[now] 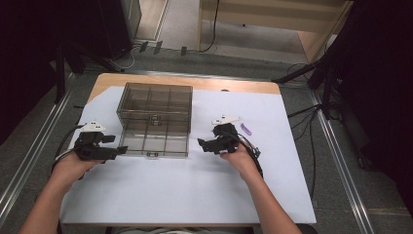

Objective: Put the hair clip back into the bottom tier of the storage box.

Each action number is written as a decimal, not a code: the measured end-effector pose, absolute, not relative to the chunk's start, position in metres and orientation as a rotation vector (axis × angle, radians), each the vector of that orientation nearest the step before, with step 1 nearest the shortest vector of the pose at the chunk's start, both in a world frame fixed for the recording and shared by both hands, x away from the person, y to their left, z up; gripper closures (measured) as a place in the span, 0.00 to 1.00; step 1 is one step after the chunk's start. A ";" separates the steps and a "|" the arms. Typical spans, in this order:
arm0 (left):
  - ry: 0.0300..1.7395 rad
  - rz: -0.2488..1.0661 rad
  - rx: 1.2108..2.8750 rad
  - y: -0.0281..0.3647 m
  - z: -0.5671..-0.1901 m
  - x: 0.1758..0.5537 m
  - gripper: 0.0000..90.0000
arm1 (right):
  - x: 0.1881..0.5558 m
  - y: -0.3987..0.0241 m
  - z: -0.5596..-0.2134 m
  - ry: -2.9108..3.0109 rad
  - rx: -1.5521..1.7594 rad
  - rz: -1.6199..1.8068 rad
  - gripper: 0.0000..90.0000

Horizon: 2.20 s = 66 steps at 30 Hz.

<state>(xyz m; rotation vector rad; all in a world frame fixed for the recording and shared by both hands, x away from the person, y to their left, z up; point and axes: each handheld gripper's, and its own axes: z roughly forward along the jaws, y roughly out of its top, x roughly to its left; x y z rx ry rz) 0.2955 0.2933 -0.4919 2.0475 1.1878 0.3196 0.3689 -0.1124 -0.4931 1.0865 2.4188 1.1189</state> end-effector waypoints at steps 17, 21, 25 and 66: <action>1.192 0.321 2.063 0.292 -0.493 0.296 0.34 | 0.370 -0.128 -0.476 2.498 1.063 1.161 0.18; 1.193 0.321 2.066 0.292 -0.493 0.296 0.34 | 0.370 -0.128 -0.474 2.485 1.059 1.149 0.18; 1.194 0.325 2.067 0.292 -0.493 0.296 0.34 | 0.369 -0.128 -0.472 2.472 1.033 1.106 0.30; 1.202 0.322 2.071 0.292 -0.493 0.296 0.34 | 0.378 -0.145 -0.453 2.583 1.100 1.068 0.54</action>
